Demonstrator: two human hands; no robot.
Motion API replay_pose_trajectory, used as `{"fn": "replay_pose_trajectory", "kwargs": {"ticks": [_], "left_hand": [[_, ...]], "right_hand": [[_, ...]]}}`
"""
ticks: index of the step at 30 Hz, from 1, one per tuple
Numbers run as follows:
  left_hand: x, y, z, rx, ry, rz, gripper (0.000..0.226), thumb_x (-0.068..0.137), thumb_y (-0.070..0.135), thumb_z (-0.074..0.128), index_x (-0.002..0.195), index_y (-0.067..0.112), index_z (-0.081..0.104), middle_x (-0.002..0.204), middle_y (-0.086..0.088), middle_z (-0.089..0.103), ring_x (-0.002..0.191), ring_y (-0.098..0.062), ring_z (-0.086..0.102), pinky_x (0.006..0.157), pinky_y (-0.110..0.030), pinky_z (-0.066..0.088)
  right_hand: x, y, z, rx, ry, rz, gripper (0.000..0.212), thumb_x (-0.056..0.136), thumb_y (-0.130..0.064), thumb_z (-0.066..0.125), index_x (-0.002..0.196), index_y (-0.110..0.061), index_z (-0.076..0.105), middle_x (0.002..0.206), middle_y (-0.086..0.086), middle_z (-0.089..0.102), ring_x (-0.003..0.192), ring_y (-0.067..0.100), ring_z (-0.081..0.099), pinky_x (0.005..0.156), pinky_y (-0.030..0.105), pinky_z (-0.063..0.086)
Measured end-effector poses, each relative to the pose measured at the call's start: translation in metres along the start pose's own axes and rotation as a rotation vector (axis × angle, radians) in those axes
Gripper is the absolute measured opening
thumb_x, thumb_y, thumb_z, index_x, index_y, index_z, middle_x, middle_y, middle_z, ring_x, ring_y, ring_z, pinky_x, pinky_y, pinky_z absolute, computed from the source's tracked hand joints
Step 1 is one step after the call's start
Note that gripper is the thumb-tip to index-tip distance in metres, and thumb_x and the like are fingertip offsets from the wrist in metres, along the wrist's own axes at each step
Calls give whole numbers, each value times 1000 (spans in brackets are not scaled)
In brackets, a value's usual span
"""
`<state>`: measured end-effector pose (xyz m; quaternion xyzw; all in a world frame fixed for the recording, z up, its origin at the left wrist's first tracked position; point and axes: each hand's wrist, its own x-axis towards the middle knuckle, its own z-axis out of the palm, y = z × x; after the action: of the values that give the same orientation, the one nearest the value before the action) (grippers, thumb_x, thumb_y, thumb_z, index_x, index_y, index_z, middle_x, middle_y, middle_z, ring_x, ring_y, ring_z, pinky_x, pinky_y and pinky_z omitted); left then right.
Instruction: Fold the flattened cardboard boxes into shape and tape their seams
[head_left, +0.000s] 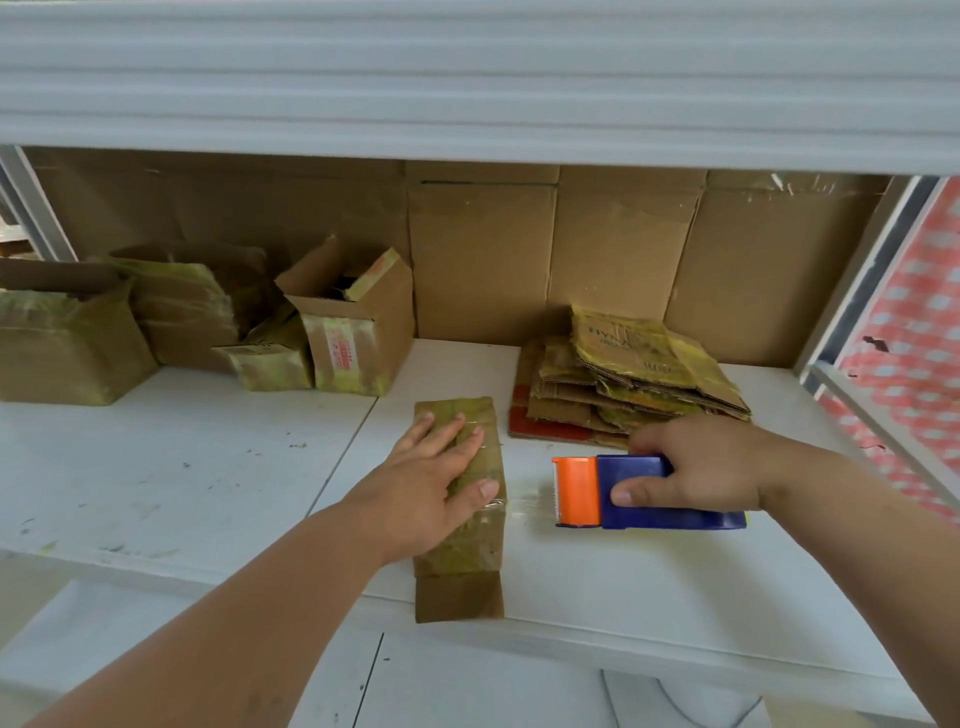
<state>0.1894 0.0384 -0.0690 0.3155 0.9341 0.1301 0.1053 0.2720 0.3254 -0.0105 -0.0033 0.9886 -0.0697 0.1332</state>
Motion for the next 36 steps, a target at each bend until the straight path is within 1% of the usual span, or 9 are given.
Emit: {"fn": "replay_pose_trajectory", "kwargs": {"ticks": [6,10,15,21,24,27,30,33,36], "left_hand": [[-1,2,3,1,30,1,72,93,69,22,156,41,2,162,22,-12,147,-7,-24,124,-42,5],[-3,5,5,20,46,-12,70,95,67,22,156,40,0,163,20,-12,148,-10,-24,124,-43,6],[-6,9,7,55,91,-17,70,97,63,21,157,35,0,164,15,-10,149,-15,-22,124,-42,7],[-9,13,9,74,106,-27,68,99,62,21,156,35,-2,164,15,-11,149,-15,-24,123,-41,7],[-12,12,10,85,120,-12,69,97,64,18,156,36,-3,164,15,-12,148,-15,-25,122,-40,7],[-19,11,9,112,122,36,82,82,74,3,155,38,-4,163,17,-14,148,-14,-26,122,-38,5],[-19,7,6,69,123,18,84,81,75,2,155,35,-6,163,17,-14,148,-13,-25,123,-39,5],[-18,8,4,17,109,18,76,96,66,21,156,31,-11,163,18,-13,147,-8,-24,124,-40,10],[-19,9,3,-85,104,25,67,100,57,36,155,32,7,164,19,-7,147,-3,-22,122,-39,15]], "right_hand": [[12,-24,-6,-112,-14,49,48,82,-80,46,87,-34,57,83,-9,61,80,10,56,71,32,46],[19,-38,-3,-140,-25,94,52,82,-81,45,78,-30,53,78,-7,56,74,11,53,62,30,39],[31,-48,-7,-48,-75,184,64,77,-83,52,88,-21,69,83,1,66,77,17,62,64,32,41],[41,-50,-2,159,-166,255,56,73,-78,62,74,-23,58,76,-1,60,73,18,57,64,31,39],[43,-52,2,262,-185,279,49,76,-71,67,80,-24,59,83,-2,61,79,17,58,68,31,40],[40,-52,6,145,-184,305,48,76,-72,66,83,-25,57,89,-2,60,82,17,56,72,32,42],[35,-50,1,66,-63,278,54,77,-77,59,77,-23,59,81,-1,60,75,16,56,67,32,42],[28,-44,4,-75,220,231,62,84,-80,42,84,-22,64,78,-2,63,75,15,59,75,34,53],[24,-37,22,-218,365,200,56,87,-78,36,95,-26,54,77,-9,56,77,14,57,78,34,47]]}}
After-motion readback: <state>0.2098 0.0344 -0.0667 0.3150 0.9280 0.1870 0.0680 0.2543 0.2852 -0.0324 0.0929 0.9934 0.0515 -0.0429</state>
